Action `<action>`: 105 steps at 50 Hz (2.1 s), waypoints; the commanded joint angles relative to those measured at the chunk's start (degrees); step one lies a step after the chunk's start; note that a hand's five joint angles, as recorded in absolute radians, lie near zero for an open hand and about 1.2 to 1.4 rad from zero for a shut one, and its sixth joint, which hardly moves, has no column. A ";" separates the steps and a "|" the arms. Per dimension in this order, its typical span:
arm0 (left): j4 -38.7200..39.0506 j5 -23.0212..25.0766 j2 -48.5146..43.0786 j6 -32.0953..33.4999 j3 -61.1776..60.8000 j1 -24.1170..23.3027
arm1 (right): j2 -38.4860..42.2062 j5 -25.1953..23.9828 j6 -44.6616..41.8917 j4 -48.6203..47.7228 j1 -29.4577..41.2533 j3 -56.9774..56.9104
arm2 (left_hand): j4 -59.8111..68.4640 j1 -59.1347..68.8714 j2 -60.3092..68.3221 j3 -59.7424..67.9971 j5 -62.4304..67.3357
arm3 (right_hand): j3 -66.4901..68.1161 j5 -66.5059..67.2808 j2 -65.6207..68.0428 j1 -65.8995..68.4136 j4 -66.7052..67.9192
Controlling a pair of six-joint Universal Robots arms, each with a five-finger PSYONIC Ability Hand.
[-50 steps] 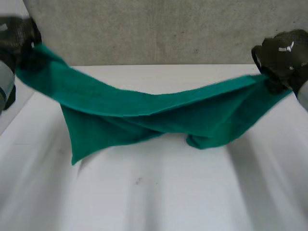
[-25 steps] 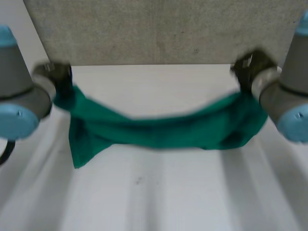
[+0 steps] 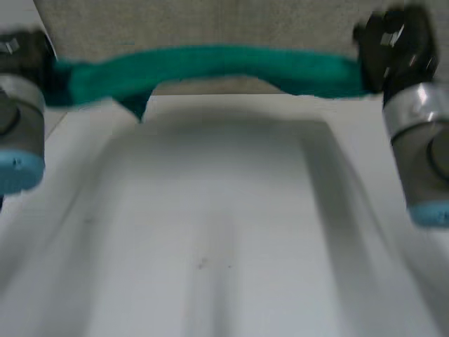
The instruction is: Fold the towel.
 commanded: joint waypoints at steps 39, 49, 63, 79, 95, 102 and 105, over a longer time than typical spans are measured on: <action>-11.03 20.12 3.41 13.15 -28.77 2.69 | 11.25 -3.64 6.46 3.31 -1.69 15.34 | -55.86 -51.65 -56.18 -55.78 -52.84 | 12.34 13.19 12.72 23.42 11.68; -2.42 21.44 -2.12 23.60 -32.02 7.61 | 10.11 -3.73 6.46 3.57 -3.10 15.52 | -39.55 -35.33 -39.86 -39.46 -36.52 | 12.34 13.19 12.72 23.42 11.68; -0.66 24.96 -8.80 23.43 -28.42 9.28 | 10.19 -3.73 6.46 3.48 -3.10 15.78 | -35.52 -31.30 -35.83 -35.44 -32.49 | 12.34 13.19 12.72 23.42 11.68; 3.55 24.87 -12.05 23.43 -25.95 9.28 | 10.28 -3.82 6.37 3.48 -3.01 16.04 | -24.25 -20.03 -24.56 -24.16 -21.22 | 12.34 13.19 12.72 23.42 11.68; 5.67 24.96 -13.20 23.25 -23.58 9.11 | 10.37 -3.90 6.11 3.48 -2.84 16.13 | -18.02 -13.80 -18.33 -17.93 -14.99 | 12.34 13.19 12.72 23.42 11.68; 5.58 24.17 -13.72 23.34 -22.18 9.11 | 10.37 -3.73 6.02 3.48 -3.01 15.78 | 11.46 15.68 11.14 11.54 14.49 | 12.34 13.19 12.72 23.42 11.68; 4.79 23.29 -11.28 23.34 -22.96 8.93 | 10.11 -3.73 5.94 3.57 -3.10 15.43 | 11.57 15.78 11.25 11.65 14.60 | 12.34 13.19 12.72 23.42 11.68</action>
